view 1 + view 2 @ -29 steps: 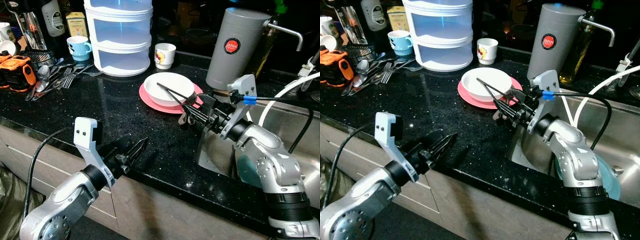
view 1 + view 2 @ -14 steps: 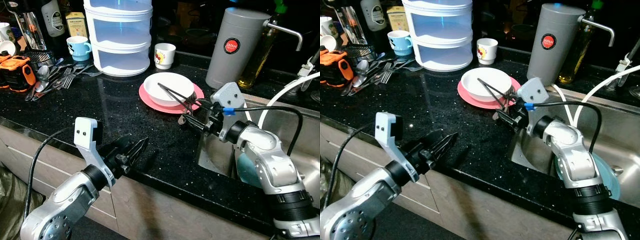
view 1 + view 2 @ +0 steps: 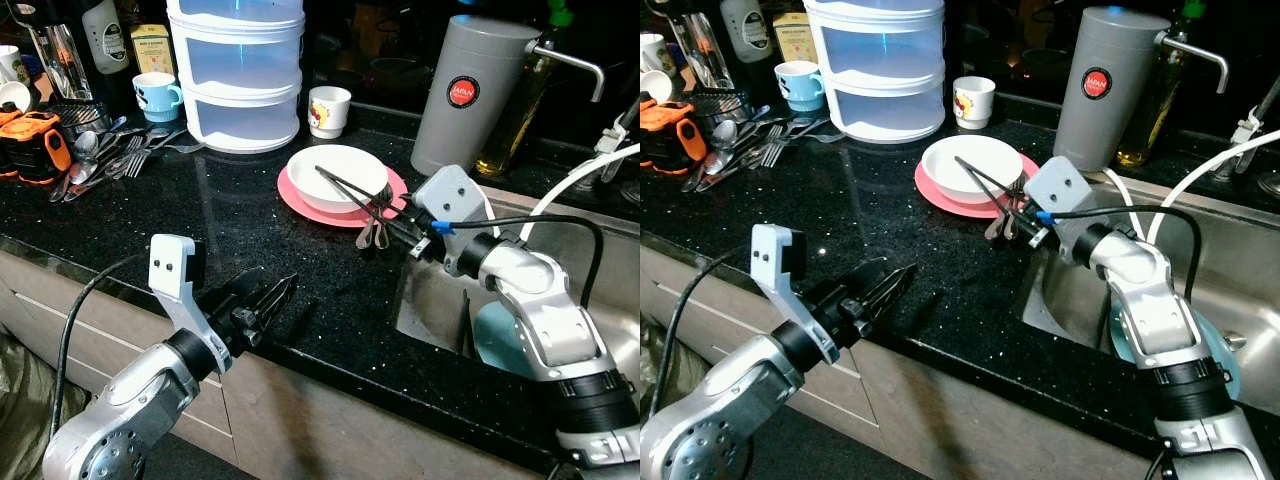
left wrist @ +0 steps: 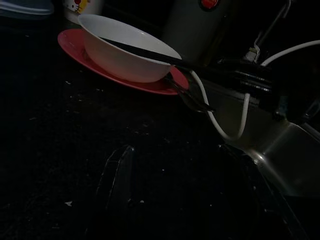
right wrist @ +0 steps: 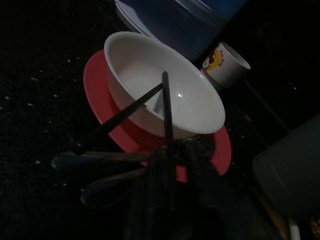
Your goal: Kitchen organization
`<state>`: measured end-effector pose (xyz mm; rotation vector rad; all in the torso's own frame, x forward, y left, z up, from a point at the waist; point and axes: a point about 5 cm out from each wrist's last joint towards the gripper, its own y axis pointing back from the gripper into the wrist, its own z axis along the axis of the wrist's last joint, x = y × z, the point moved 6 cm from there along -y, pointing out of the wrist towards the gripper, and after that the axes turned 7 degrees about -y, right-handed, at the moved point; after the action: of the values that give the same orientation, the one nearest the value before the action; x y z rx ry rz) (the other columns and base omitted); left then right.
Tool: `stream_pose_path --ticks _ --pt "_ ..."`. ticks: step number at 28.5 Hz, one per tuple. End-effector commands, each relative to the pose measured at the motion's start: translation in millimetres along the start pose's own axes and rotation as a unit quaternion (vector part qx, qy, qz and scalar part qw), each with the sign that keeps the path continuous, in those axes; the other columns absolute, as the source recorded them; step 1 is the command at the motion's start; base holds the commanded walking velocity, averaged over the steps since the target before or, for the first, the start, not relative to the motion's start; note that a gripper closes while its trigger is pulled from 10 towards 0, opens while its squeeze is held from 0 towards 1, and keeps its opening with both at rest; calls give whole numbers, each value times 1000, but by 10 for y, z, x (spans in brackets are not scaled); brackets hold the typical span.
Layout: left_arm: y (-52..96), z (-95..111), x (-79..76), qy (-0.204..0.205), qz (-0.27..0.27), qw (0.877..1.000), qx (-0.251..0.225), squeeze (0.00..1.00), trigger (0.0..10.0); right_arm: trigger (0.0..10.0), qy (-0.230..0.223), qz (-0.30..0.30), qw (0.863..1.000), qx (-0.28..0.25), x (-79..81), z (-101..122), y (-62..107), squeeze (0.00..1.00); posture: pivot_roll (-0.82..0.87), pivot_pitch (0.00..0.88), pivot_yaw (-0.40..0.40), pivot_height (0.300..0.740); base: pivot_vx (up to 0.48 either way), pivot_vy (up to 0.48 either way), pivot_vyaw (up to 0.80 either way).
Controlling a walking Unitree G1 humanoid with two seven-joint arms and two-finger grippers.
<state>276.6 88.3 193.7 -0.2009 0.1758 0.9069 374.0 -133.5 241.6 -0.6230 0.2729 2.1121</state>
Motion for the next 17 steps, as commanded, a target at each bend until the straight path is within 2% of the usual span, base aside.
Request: stream_pose_path --ticks 1,13,15,16,17 --pt "-15 -8 -32 -1 -3 1000 1 0 10000 0 16 3 1000 1 -17 -1 2 0 94 0 -18 740 0 0 0" --pt "-17 -8 -29 -2 -2 1000 -1 0 10000 0 27 6 1000 -3 -15 8 -9 0 93 0 -21 740 0 0 0" --pt "-21 -3 -31 -3 -3 1000 -3 0 10000 0 -11 -11 999 -30 -87 93 -10 0 92 0 -21 740 0 0 0" --pt "-21 -3 -31 -3 -3 1000 -3 0 10000 0 -11 -11 999 -30 -87 93 -10 0 92 0 -21 740 0 0 0" --pt "-24 5 -30 -3 -2 1000 -4 0 10000 0 -47 -21 997 -54 -135 169 -3 0 92 0 -20 740 0 0 0"
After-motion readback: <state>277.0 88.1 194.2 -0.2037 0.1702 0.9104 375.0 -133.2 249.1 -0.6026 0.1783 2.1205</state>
